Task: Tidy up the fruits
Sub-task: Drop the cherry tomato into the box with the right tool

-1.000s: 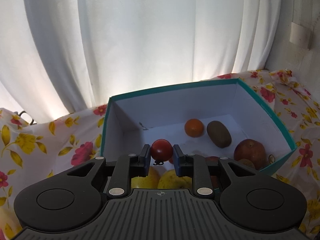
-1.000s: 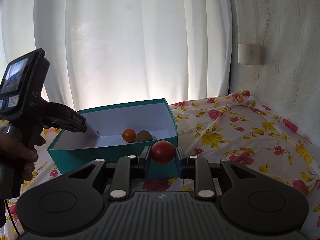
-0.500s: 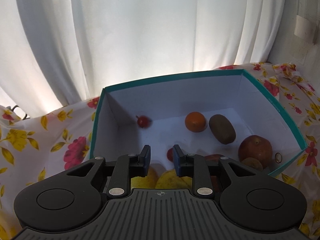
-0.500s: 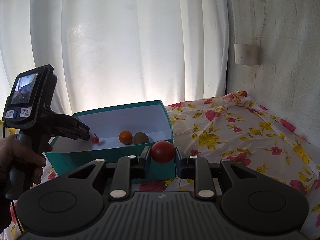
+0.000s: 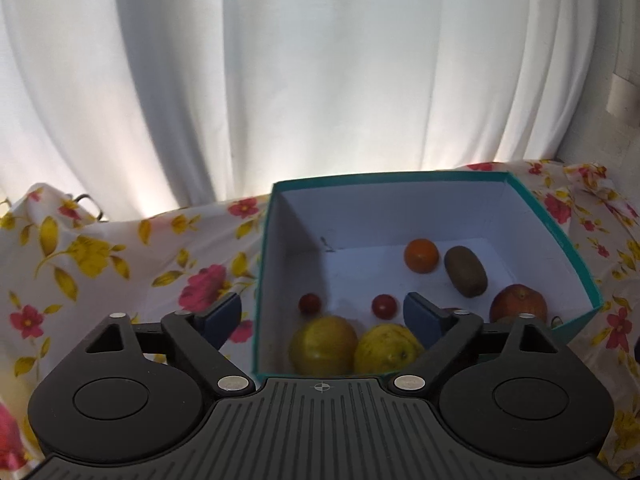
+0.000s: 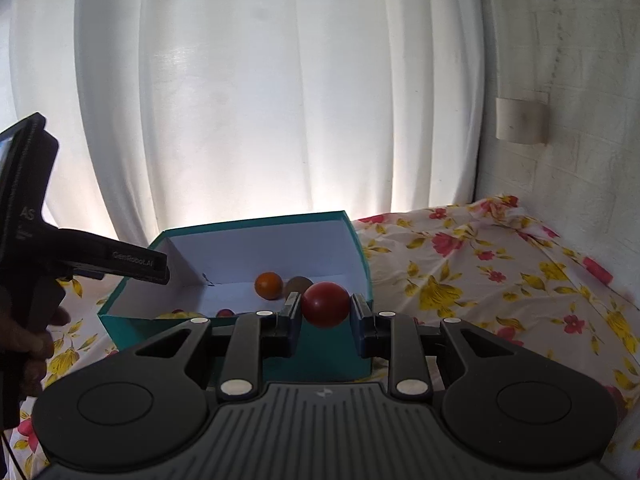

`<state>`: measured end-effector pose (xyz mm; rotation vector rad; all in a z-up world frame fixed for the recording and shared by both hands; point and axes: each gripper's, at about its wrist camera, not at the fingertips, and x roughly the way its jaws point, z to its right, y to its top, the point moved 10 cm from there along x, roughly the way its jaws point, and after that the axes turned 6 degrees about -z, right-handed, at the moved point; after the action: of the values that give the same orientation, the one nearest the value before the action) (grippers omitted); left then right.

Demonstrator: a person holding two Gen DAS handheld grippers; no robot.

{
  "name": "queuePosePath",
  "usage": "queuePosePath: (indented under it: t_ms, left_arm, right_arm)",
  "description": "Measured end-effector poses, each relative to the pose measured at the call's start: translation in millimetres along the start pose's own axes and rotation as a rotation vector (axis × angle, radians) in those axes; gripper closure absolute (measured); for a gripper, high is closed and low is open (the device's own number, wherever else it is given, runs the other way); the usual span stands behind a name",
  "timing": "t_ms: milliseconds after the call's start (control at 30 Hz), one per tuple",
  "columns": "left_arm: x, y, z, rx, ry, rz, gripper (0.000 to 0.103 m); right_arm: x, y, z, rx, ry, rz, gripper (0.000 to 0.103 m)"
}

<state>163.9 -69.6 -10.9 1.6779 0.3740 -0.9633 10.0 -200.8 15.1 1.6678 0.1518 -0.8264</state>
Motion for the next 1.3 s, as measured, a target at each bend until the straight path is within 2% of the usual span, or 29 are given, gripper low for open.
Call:
queuePosePath:
  t_ms: [200, 367, 667, 700, 767, 867, 933, 1033, 1167, 1300]
  left_arm:
    - [-4, -13, -11, -0.002, 0.028, -0.035, 0.008]
    - [-7, -21, -23, -0.049, 0.03, -0.048, 0.007]
    - [6, -28, -20, -0.038, 0.061, -0.12, 0.007]
    - [6, -28, -20, -0.034, 0.067, -0.119, 0.007]
    - [6, -27, -18, -0.03, 0.07, -0.117, 0.007]
    - [7, -26, -17, -0.044, 0.058, -0.124, 0.007]
    - [8, -25, -19, -0.058, 0.056, -0.13, 0.006]
    - [10, -24, -19, -0.065, 0.052, -0.142, 0.006]
    - [13, -22, -13, -0.094, -0.011, -0.168, 0.006]
    - [18, -21, -11, -0.121, -0.029, -0.226, 0.006]
  right_arm:
    - [19, 15, -18, -0.045, 0.054, 0.0, 0.078]
    - [50, 28, -29, -0.065, 0.088, -0.027, 0.078]
    - [112, 23, -40, -0.074, 0.103, -0.162, 0.076]
    - [114, 23, -40, -0.065, 0.101, -0.168, 0.072]
    - [115, 24, -39, -0.053, 0.093, -0.187, 0.037]
    - [105, 32, -37, -0.052, 0.086, -0.171, 0.015]
    - [98, 34, -38, -0.072, 0.079, -0.196, 0.007]
    - [92, 32, -40, -0.109, 0.076, -0.259, 0.003]
    - [92, 26, -34, -0.115, 0.042, -0.343, 0.0]
    - [96, 23, -29, -0.106, 0.014, -0.403, 0.0]
